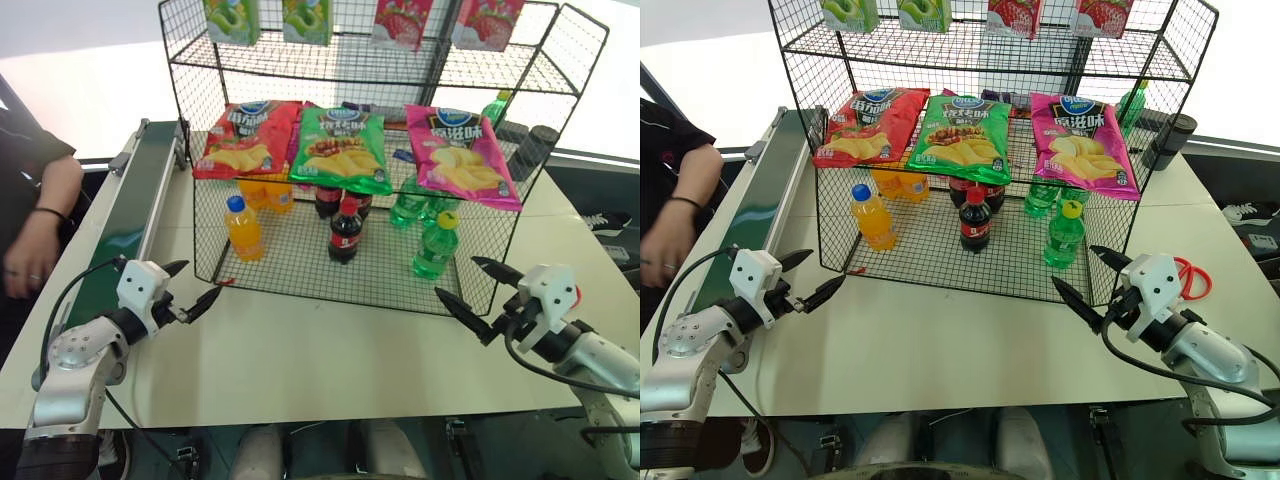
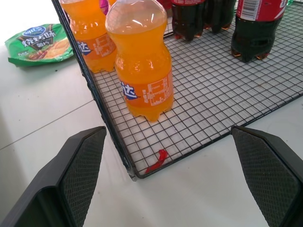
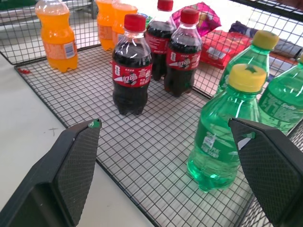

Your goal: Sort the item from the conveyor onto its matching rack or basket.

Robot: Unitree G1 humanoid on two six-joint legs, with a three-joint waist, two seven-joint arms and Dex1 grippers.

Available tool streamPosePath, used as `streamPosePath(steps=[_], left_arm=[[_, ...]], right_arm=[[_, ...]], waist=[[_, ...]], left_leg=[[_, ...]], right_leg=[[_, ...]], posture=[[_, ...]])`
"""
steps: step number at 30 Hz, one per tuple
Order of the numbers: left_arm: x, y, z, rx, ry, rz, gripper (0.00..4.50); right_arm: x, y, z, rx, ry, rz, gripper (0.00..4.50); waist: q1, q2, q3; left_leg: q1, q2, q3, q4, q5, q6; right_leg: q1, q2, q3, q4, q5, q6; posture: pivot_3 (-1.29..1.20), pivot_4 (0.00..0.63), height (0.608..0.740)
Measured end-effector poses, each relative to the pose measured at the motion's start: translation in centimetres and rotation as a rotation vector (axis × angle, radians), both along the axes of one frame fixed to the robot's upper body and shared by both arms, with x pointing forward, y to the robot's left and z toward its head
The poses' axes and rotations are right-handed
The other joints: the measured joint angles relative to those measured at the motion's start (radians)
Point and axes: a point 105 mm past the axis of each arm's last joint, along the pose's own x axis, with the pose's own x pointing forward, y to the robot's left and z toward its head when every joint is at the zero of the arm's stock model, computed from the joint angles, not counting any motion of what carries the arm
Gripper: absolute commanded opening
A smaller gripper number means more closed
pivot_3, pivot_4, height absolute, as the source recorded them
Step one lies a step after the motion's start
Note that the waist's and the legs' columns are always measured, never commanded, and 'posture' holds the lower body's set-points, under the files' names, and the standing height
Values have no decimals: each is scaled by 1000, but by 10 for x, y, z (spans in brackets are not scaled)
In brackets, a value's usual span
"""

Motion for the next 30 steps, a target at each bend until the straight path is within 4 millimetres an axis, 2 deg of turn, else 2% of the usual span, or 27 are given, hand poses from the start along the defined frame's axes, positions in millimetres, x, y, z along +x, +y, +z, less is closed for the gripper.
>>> streamPosePath(steps=[10,18,30], left_arm=[[2,2,-1,-2,1,5,4500],[6,-6,0,-9,-7,-16,4500],[8,-6,-2,-10,-2,-16,4500]], right_arm=[[4,3,5,1,-22,7,4472],[5,5,2,3,-14,11,4472],[0,3,-7,8,19,-6,4472]], waist=[[0,0,0],[0,0,0],[0,0,0]], left_leg=[[0,0,0,0,0,0],[0,0,0,0,0,0],[0,0,0,0,0,0]], right_leg=[[0,0,0,0,0,0],[0,0,0,0,0,0],[0,0,0,0,0,0]], posture=[[0,150,740],[0,150,740],[0,150,740]])
